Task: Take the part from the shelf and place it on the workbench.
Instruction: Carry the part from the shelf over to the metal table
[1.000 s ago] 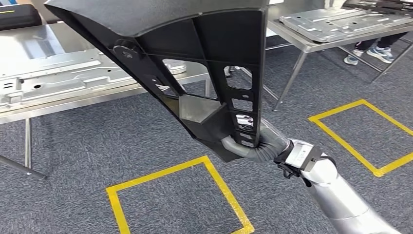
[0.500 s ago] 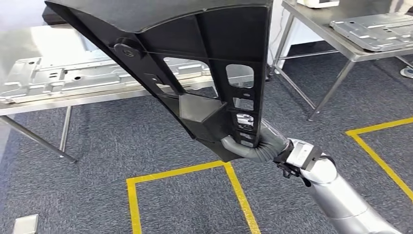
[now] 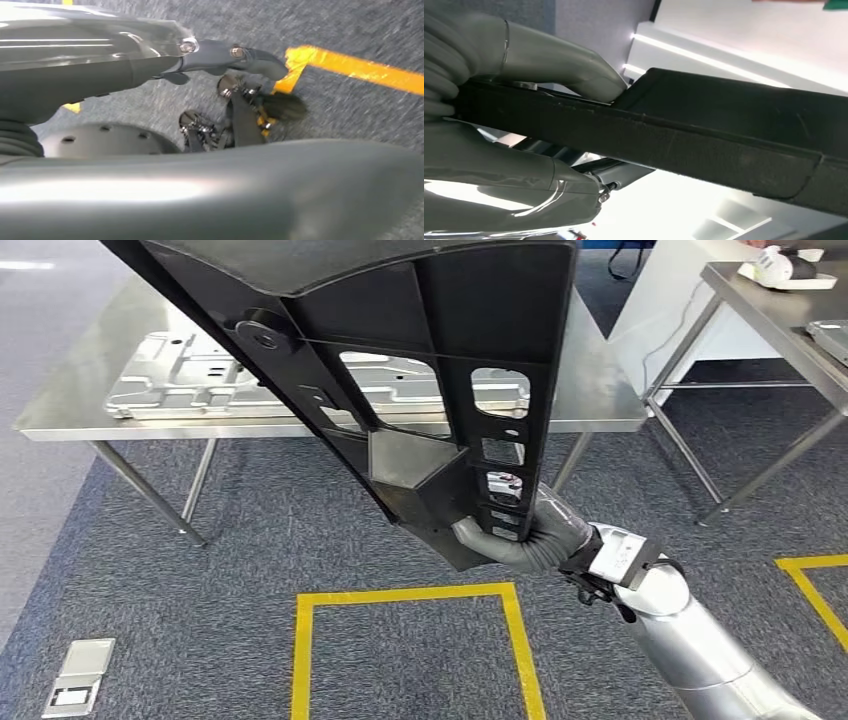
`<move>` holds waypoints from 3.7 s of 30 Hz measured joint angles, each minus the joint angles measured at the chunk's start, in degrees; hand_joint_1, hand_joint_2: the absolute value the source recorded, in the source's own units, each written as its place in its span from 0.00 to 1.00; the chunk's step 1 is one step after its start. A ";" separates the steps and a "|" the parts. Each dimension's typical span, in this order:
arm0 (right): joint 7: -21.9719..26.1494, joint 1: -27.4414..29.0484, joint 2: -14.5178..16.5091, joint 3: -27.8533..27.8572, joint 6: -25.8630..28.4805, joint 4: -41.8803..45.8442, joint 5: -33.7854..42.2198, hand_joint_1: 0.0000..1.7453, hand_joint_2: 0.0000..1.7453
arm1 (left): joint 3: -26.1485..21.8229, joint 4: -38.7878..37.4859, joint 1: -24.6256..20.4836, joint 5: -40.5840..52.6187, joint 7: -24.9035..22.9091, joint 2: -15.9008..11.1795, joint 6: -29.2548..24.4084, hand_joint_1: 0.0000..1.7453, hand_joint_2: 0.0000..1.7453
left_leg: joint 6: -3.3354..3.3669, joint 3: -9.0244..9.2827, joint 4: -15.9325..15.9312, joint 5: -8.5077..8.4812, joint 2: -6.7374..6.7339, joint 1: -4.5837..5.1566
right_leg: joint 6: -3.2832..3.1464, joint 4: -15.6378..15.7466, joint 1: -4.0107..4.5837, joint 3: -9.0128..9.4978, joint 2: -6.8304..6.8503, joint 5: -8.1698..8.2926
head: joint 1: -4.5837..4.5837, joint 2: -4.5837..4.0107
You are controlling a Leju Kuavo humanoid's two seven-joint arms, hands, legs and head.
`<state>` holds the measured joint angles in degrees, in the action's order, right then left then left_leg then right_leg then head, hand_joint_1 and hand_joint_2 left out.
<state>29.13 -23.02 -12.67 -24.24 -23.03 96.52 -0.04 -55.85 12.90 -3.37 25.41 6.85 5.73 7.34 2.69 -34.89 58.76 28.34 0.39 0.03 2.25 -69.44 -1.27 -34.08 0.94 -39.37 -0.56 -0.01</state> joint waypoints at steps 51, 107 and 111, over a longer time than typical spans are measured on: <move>0.01 1.66 0.11 0.51 0.79 0.52 0.45 1.00 1.00 | -3.15 0.00 -0.15 -1.21 1.35 0.04 1.59 0.00 0.00 | -1.20 -3.04 5.78 -0.22 -0.10 -0.25 | -1.35 9.15 -0.61 3.64 0.18 5.49 | 0.05 0.00; 1.03 3.83 2.19 2.86 0.20 1.30 1.73 1.00 1.00 | -3.29 -0.07 -0.35 0.48 2.14 0.29 1.18 0.00 0.00 | -3.67 -1.56 14.97 11.68 0.01 -0.51 | -3.05 8.98 -0.01 -0.35 -1.44 8.87 | 0.02 0.01; 1.03 4.02 2.60 2.93 0.05 1.24 1.85 1.00 1.00 | -3.30 -0.07 -0.05 0.49 2.14 0.28 1.18 0.00 0.00 | -4.16 -1.87 7.53 4.19 0.34 -1.08 | -2.34 9.03 -0.37 1.88 -2.54 7.17 | 0.03 0.01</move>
<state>30.16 -19.00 -10.07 -21.31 -22.98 97.76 1.81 -59.15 12.83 -3.42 25.90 8.99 6.01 8.52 -1.47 -36.75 66.29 32.52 0.74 -1.05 -0.09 -60.41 -1.65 -32.19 -1.61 -32.19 -0.52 0.00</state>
